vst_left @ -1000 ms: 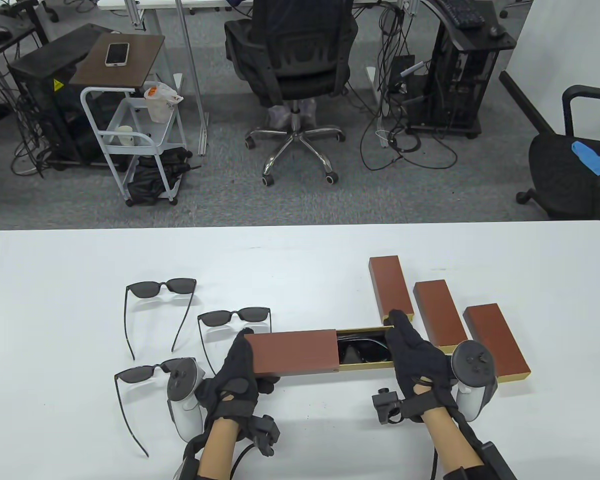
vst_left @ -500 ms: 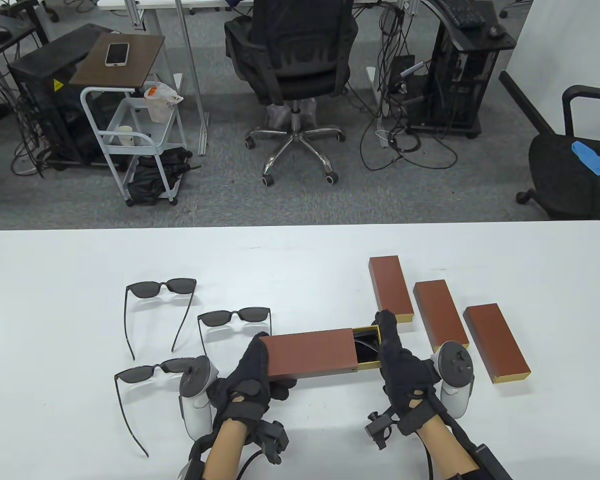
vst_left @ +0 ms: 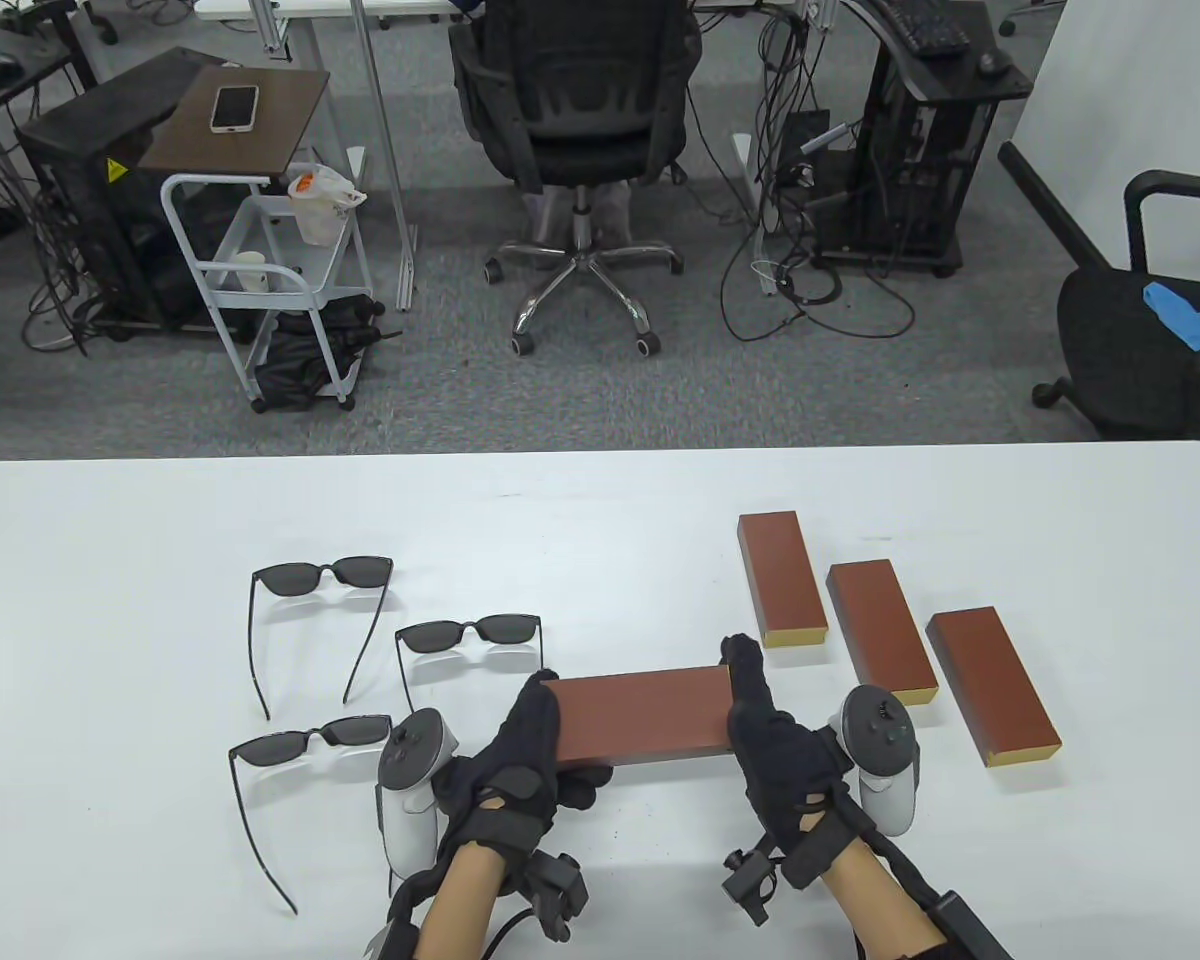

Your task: Slide to open storage boxes and store sunglasses

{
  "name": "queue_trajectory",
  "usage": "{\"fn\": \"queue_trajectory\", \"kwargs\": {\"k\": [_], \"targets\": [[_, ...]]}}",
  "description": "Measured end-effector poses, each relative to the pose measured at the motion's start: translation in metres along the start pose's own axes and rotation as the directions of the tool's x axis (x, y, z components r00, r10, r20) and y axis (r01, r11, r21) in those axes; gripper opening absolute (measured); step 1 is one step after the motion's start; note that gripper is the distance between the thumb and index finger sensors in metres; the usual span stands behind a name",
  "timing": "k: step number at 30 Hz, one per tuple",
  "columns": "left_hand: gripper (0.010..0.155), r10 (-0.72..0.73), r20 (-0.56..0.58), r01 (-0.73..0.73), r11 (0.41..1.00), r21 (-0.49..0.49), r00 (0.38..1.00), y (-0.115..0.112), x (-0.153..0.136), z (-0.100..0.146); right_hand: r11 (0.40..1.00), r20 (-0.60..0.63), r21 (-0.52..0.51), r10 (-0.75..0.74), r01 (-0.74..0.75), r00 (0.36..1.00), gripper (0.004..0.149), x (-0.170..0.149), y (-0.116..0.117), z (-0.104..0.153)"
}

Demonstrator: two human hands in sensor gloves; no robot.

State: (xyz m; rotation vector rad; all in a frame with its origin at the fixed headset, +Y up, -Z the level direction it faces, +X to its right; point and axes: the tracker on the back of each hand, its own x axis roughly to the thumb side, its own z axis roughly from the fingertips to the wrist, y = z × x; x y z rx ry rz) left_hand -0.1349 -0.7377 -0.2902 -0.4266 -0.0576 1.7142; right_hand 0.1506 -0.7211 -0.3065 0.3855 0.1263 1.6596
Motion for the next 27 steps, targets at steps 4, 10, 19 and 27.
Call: {"fn": "queue_trajectory", "kwargs": {"k": [4,10,19,27], "targets": [[0.077,-0.088,0.020,0.086,0.993,0.077,0.996,0.005,0.002,0.001,0.986,0.113,-0.052,0.164,-0.159,0.980,0.083,0.013,-0.003,-0.001],[0.076,-0.083,0.034,0.077,0.987,0.144,0.996,0.016,0.002,0.002,0.840,0.228,-0.004,0.529,-0.542,0.818,0.078,0.030,0.005,0.000],[0.074,-0.217,0.011,0.206,0.942,0.266,0.976,0.028,0.005,0.004,0.661,0.244,-0.048,0.735,-0.749,0.633,0.075,0.034,0.022,-0.007],[0.070,-0.578,-0.024,0.507,0.694,0.511,0.816,0.030,0.027,0.017,0.647,0.125,-0.141,0.763,-0.749,0.635,0.072,0.032,0.018,-0.030]]}}
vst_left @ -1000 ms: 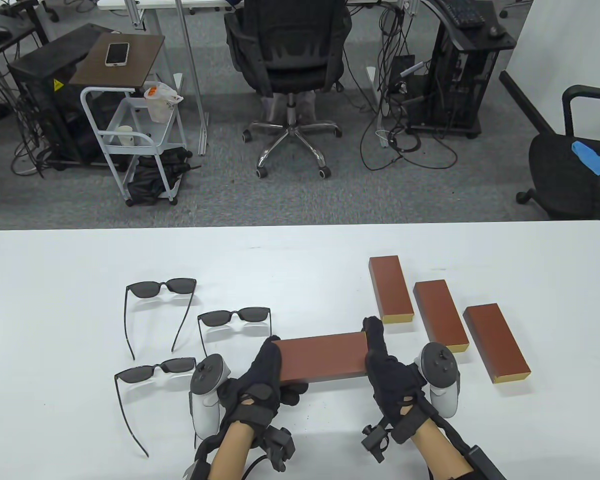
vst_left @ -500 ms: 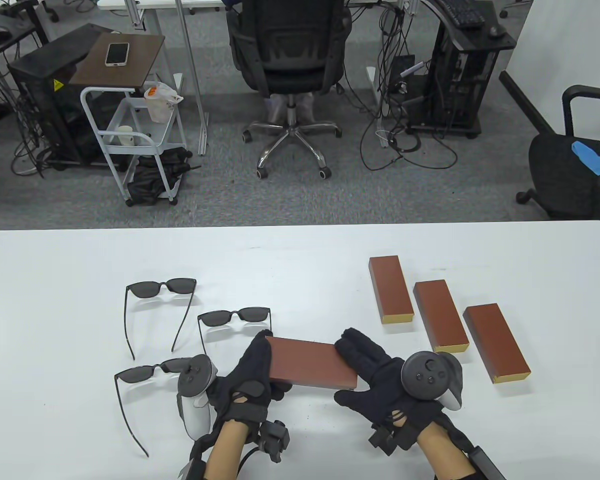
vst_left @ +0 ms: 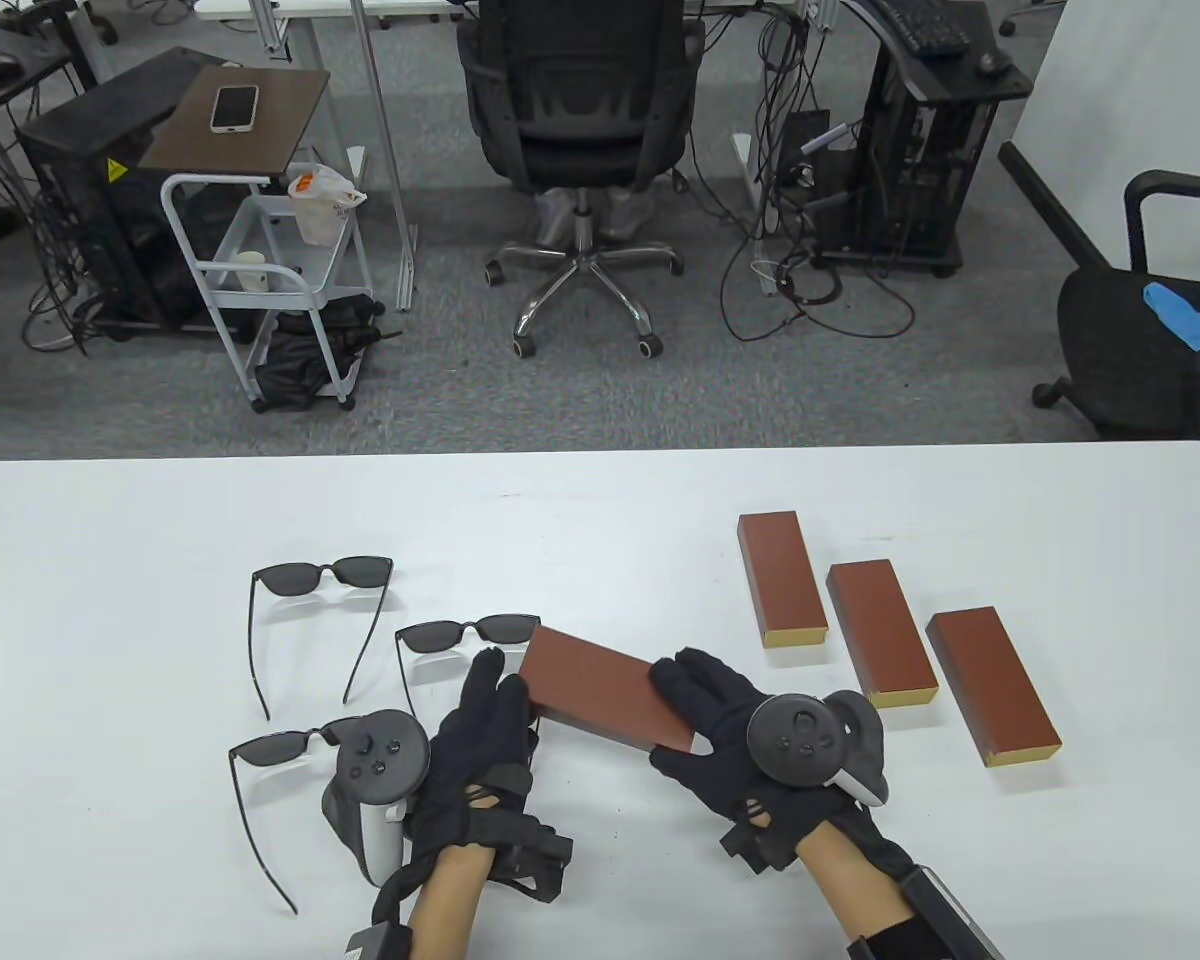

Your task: Slide to open storage boxes and store sunglasses

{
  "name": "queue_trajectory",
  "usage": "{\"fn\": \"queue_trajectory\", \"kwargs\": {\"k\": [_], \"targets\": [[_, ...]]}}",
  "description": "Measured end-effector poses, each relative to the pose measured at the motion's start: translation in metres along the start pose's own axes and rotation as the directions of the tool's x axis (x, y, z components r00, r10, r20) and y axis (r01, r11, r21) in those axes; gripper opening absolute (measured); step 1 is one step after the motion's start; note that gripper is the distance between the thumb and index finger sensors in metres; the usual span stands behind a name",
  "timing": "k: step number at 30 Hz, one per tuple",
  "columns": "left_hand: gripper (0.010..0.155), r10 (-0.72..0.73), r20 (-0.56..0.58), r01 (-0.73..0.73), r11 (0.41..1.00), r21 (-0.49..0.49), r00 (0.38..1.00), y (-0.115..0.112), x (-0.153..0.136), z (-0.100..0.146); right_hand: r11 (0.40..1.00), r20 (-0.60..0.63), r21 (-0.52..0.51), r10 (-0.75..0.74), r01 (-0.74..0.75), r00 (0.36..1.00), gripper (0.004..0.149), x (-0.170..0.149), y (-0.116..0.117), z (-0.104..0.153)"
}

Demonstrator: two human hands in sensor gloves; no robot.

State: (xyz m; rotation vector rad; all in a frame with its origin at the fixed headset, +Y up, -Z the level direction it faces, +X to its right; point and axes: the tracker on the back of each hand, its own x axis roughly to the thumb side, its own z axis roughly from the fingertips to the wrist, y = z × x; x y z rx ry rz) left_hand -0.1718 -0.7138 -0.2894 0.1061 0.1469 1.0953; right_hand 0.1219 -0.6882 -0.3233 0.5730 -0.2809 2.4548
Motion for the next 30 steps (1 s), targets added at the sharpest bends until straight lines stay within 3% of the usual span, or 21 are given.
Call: {"fn": "queue_trajectory", "kwargs": {"k": [7,12,17,30], "targets": [[0.071,-0.256,0.113,0.254,0.967,0.035,0.960,0.001,0.013,0.001,0.949,-0.216,-0.047,0.296,-0.313,0.930,0.071,-0.006,0.014,-0.056],[0.073,-0.389,0.180,0.391,0.920,0.029,0.903,-0.004,0.020,0.001,0.921,-0.304,-0.020,0.365,-0.389,0.880,0.070,-0.012,0.036,-0.091],[0.073,-0.534,0.226,0.533,0.843,0.072,0.815,-0.009,0.027,0.002,0.912,-0.358,0.033,0.392,-0.408,0.847,0.070,-0.020,0.058,-0.113],[0.070,-0.615,0.254,0.618,0.782,0.076,0.747,-0.026,0.034,0.007,0.930,-0.435,0.162,0.369,-0.331,0.821,0.063,-0.038,0.101,-0.138]]}}
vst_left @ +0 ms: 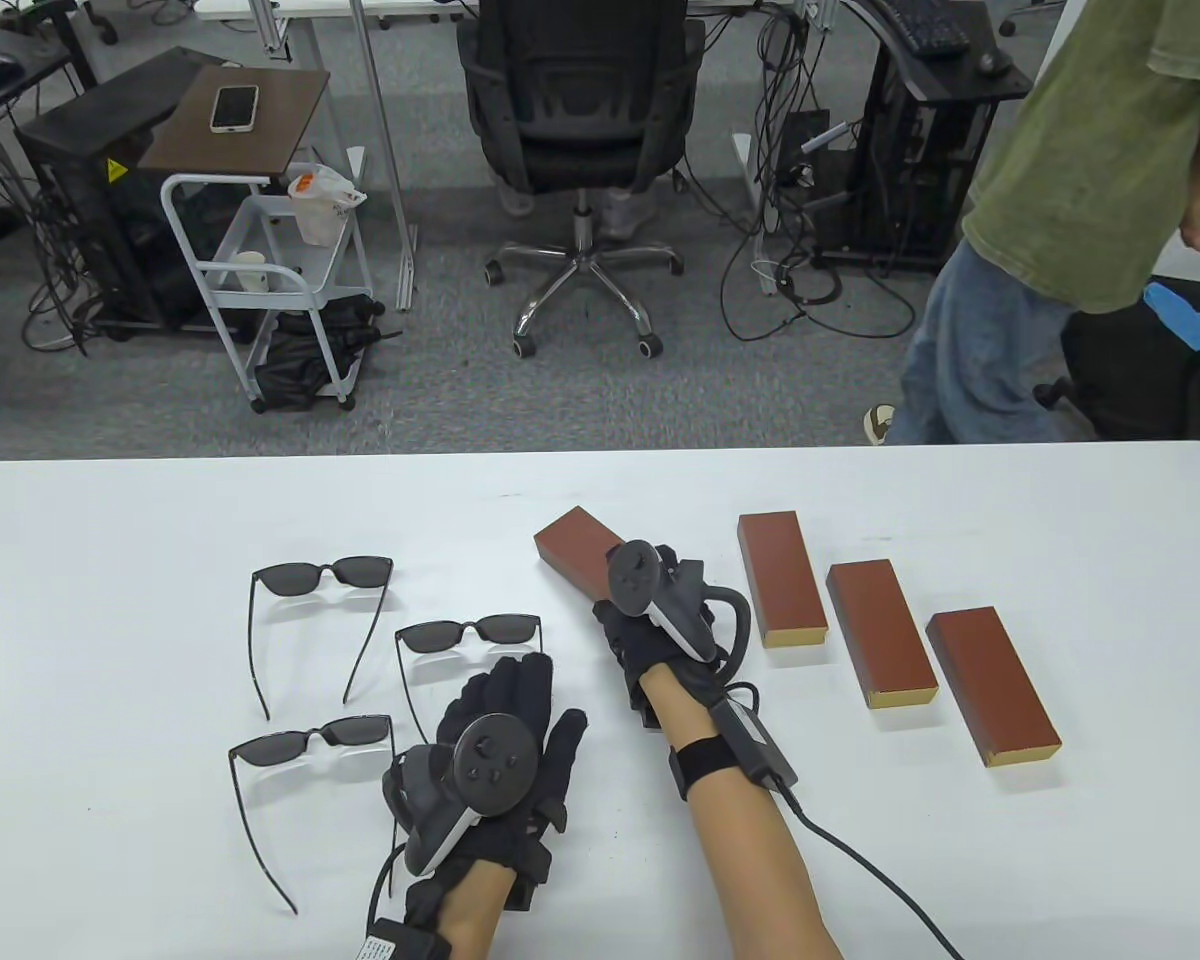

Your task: Slide to open storage boxes and store sunglasses

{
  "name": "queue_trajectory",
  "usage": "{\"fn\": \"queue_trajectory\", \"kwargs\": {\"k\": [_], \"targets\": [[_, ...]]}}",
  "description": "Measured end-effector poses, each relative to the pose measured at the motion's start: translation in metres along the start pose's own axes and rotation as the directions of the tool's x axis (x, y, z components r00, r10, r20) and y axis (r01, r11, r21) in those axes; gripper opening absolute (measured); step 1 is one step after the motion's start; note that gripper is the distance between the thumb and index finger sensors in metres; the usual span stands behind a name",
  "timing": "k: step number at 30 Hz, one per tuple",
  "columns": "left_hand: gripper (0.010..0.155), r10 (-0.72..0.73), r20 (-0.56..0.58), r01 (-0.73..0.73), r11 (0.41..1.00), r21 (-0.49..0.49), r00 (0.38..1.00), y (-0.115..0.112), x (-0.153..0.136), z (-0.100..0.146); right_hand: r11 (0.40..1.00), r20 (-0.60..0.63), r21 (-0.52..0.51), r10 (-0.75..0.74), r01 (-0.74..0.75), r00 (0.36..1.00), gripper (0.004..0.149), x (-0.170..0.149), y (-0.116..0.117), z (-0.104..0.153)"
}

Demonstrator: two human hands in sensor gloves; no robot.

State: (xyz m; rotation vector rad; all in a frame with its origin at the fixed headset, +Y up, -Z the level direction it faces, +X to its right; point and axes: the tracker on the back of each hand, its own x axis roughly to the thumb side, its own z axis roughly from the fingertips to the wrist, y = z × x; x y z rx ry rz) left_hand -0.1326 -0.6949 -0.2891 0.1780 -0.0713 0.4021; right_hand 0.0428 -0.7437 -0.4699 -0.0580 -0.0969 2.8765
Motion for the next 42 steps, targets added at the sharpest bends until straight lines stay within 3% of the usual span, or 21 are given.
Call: {"fn": "queue_trajectory", "kwargs": {"k": [5,11,15,20,29,35,42], "targets": [[0.069,-0.002,-0.011,0.002,1.000,-0.003,1.000,-0.002,-0.004,-0.001,0.991,-0.010,0.089,0.100,-0.098,0.995,0.063,0.000,0.010,-0.005],[0.069,-0.006,-0.018,0.006,1.000,0.001,1.000,-0.001,-0.005,-0.001,0.984,0.017,0.119,0.128,-0.129,0.992,0.068,-0.004,0.011,0.002],[0.068,0.001,-0.027,-0.001,1.000,0.017,1.000,0.003,-0.006,-0.001,0.986,0.079,0.060,0.151,-0.155,0.985,0.071,-0.010,-0.001,0.020],[0.067,-0.018,-0.016,0.019,0.999,0.044,1.000,0.007,-0.006,-0.001,0.991,0.145,-0.017,0.131,-0.130,0.981,0.064,-0.029,-0.027,0.056],[0.066,-0.035,-0.015,0.036,0.998,0.051,0.999,0.009,-0.006,-0.002,0.995,0.174,-0.060,0.085,-0.076,0.981,0.060,-0.073,-0.072,0.123],[0.064,-0.058,-0.042,0.060,0.997,0.057,0.997,0.012,-0.012,-0.004,0.997,0.142,-0.071,0.051,-0.041,0.988,0.059,-0.100,-0.074,0.146],[0.061,-0.120,-0.117,0.123,0.992,0.018,0.986,0.015,-0.026,-0.011,0.998,0.128,-0.062,0.010,-0.002,0.992,0.058,-0.115,-0.068,0.143]]}}
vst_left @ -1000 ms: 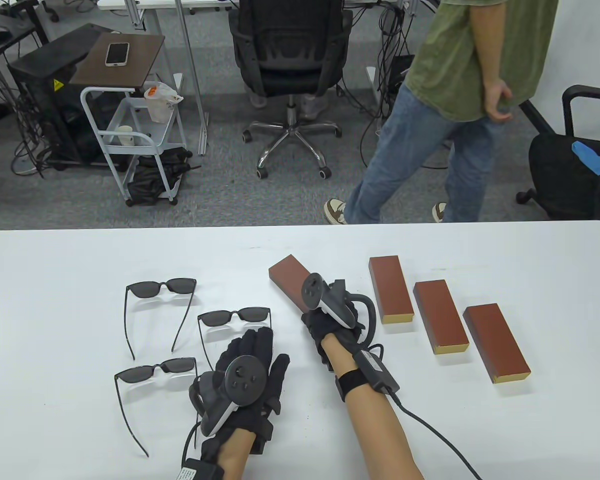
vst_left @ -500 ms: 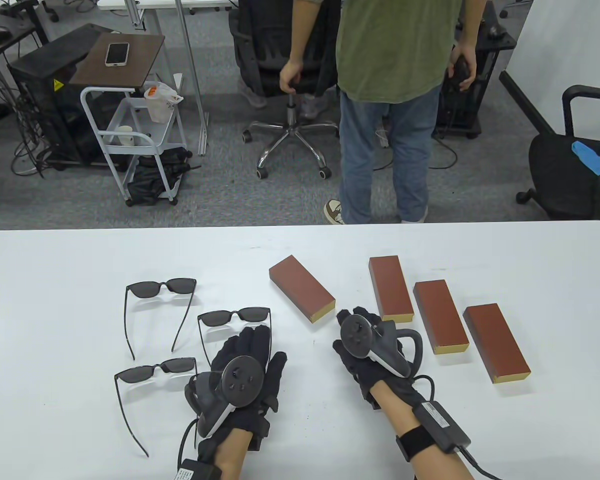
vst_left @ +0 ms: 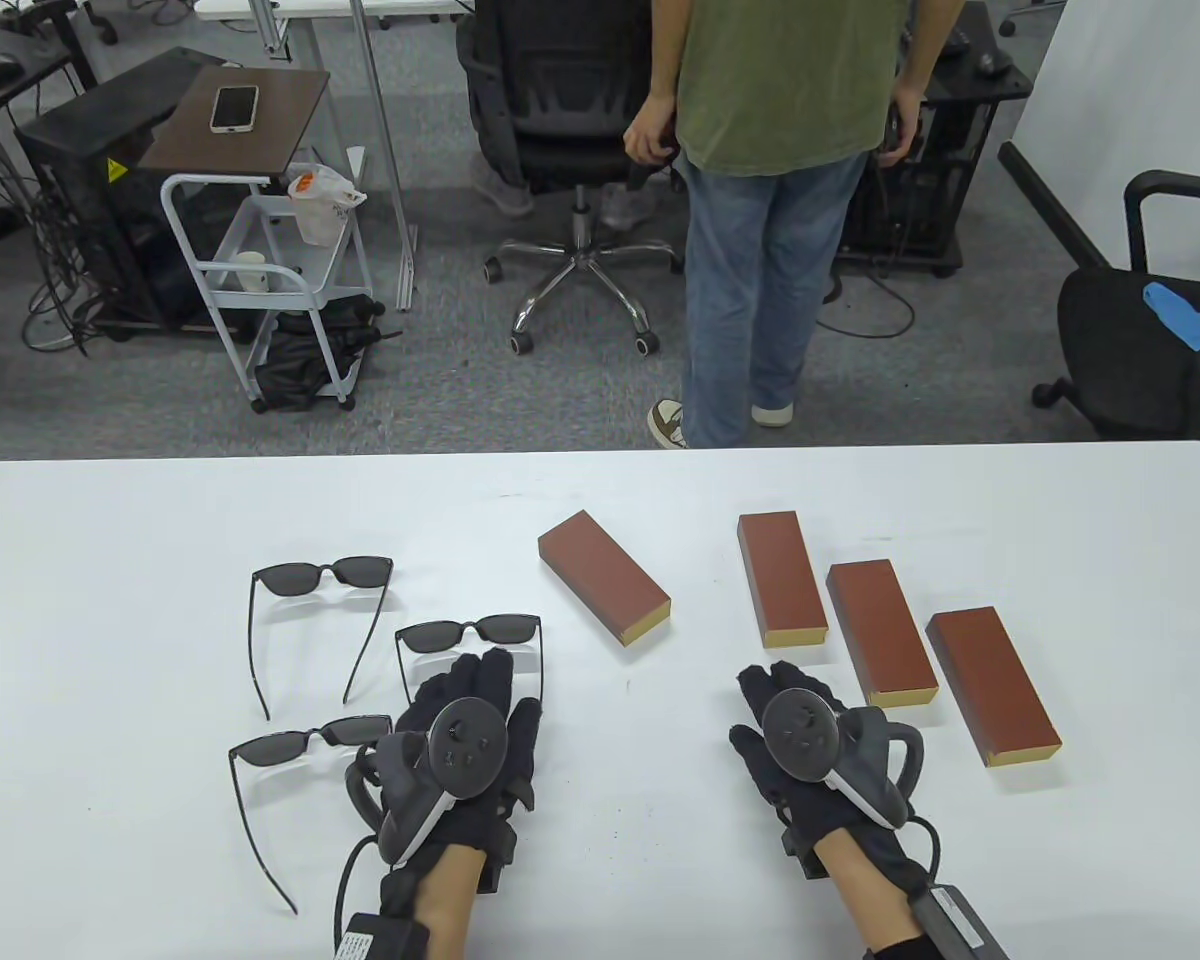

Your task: Slide to open storage boxes and store sunglasses

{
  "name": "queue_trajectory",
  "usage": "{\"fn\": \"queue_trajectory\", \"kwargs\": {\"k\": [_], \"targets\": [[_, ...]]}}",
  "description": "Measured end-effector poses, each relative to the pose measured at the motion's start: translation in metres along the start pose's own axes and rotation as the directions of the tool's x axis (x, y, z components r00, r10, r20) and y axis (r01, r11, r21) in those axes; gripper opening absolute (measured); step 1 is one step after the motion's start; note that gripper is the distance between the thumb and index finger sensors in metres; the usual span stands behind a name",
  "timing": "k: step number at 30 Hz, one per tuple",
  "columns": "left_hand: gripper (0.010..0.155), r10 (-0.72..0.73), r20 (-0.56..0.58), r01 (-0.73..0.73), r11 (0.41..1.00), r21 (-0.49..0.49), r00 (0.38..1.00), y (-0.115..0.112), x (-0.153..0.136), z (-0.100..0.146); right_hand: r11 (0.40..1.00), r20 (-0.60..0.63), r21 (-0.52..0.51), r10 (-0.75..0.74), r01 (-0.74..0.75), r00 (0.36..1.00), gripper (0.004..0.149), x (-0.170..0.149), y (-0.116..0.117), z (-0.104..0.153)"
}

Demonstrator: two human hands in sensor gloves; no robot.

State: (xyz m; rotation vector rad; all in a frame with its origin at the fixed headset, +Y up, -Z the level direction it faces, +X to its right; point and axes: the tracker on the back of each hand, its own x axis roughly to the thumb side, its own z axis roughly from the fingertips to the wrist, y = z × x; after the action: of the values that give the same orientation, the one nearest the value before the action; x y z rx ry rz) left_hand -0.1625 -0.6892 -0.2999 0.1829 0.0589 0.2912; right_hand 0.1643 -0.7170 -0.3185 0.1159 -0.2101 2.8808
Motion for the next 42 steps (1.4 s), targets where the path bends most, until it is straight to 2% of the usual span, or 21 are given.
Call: {"fn": "queue_trajectory", "kwargs": {"k": [2,5,7,14,20,27,33,39,42], "targets": [[0.061,-0.036,-0.056,0.033,0.998,-0.055,0.998,0.000,-0.010,-0.005,1.000,-0.005,0.006,0.001,-0.001,1.000,0.058,-0.002,0.001,0.000],[0.060,-0.122,-0.097,0.114,0.990,-0.081,0.988,0.003,-0.028,-0.011,1.000,-0.002,0.022,0.010,-0.010,1.000,0.059,-0.003,0.002,-0.001],[0.060,-0.199,-0.133,0.186,0.977,-0.107,0.971,0.008,-0.049,-0.017,1.000,-0.003,0.021,0.014,-0.014,1.000,0.059,-0.003,0.002,-0.002],[0.061,-0.349,-0.255,0.288,0.925,-0.247,0.902,0.022,-0.113,-0.031,0.999,-0.009,0.034,0.015,-0.015,1.000,0.059,-0.005,0.000,-0.003],[0.059,-0.478,-0.261,0.382,0.858,-0.342,0.839,0.018,-0.145,-0.035,0.999,-0.029,0.036,0.012,-0.011,0.999,0.059,-0.011,-0.001,-0.005],[0.053,-0.524,-0.254,0.425,0.832,-0.356,0.813,0.004,-0.160,-0.037,0.999,-0.050,0.035,0.016,-0.014,0.999,0.059,-0.017,-0.001,-0.005],[0.044,-0.529,-0.232,0.428,0.824,-0.373,0.816,-0.005,-0.167,-0.037,0.999,-0.053,0.037,0.016,-0.014,0.998,0.059,-0.017,-0.001,-0.005],[0.041,-0.444,-0.276,0.318,0.859,-0.402,0.852,-0.003,-0.172,-0.034,0.999,-0.049,0.035,0.010,-0.008,0.999,0.059,-0.018,-0.001,-0.005],[0.041,-0.441,-0.269,0.319,0.861,-0.396,0.857,0.005,-0.169,-0.032,1.000,-0.045,0.030,0.000,0.001,0.999,0.061,-0.018,-0.001,-0.005]]}}
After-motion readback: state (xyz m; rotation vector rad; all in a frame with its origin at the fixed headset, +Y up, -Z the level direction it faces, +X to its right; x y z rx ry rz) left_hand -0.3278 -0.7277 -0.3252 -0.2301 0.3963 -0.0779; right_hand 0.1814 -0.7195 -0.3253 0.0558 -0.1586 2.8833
